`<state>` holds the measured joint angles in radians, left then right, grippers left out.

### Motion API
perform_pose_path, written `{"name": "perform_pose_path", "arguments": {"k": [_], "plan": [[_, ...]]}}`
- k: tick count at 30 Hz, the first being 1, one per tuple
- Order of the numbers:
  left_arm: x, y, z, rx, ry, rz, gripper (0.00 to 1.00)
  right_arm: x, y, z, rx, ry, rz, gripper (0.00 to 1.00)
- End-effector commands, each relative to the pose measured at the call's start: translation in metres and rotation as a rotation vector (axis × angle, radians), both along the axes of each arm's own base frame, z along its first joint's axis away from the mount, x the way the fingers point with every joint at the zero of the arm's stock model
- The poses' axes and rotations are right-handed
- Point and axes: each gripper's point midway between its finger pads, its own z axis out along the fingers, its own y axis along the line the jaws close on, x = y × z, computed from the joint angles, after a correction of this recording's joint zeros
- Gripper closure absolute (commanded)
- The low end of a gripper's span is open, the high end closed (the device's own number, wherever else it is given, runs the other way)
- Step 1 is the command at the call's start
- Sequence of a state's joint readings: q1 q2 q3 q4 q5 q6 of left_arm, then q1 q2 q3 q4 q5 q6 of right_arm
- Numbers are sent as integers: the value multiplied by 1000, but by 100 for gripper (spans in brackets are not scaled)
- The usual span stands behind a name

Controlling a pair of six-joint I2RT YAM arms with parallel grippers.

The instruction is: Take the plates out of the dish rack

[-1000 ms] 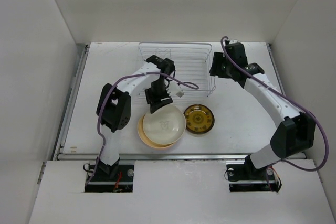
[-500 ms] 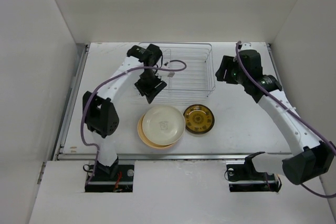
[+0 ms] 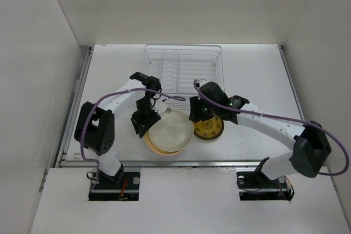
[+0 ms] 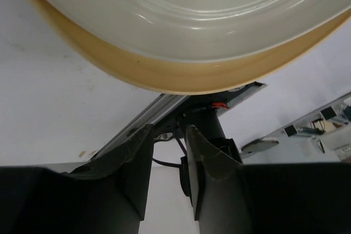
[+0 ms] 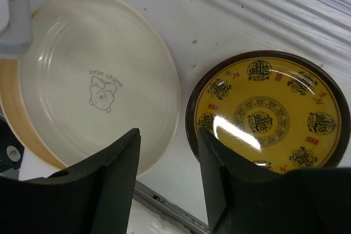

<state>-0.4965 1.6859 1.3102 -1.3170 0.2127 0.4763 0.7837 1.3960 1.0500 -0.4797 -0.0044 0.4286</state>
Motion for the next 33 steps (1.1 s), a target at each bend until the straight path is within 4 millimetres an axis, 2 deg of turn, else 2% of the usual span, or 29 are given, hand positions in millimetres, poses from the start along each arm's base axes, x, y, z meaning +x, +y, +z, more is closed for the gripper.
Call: {"name": "perform_pose_path", "arguments": {"k": [1,3,6,10,12,13,17,21,26,27,29,33], "plan": [[-28,9,6,1,95,-18,74,13,29,9,97,-51,2,50],[-33,8,-4,-2,111,-3,85,18,37,-4,66,-40,1,54],[-39,10,-12,-2,130,0,85,22,39,-25,14,-16,-20,60],[-42,11,-22,3,133,9,87,22,38,-38,-11,6,-20,65],[-41,11,-25,5,135,9,87,23,40,-42,-14,8,-20,66],[-41,11,-25,5,136,9,87,20,42,-53,-34,26,-11,67],[-27,3,-29,-18,113,20,88,19,44,-63,-57,37,-7,74],[-17,-5,-34,-49,81,22,91,14,44,-58,-82,8,-9,74],[-9,-5,-37,-46,46,16,92,7,43,-58,-157,-47,-1,63],[-7,-6,-36,-50,38,15,94,11,44,-54,-162,-65,-5,59],[-4,-8,-33,-59,22,15,94,6,45,-56,-169,-61,8,53],[7,-11,-31,-77,-32,2,94,0,56,-59,-149,-63,48,51]]}}
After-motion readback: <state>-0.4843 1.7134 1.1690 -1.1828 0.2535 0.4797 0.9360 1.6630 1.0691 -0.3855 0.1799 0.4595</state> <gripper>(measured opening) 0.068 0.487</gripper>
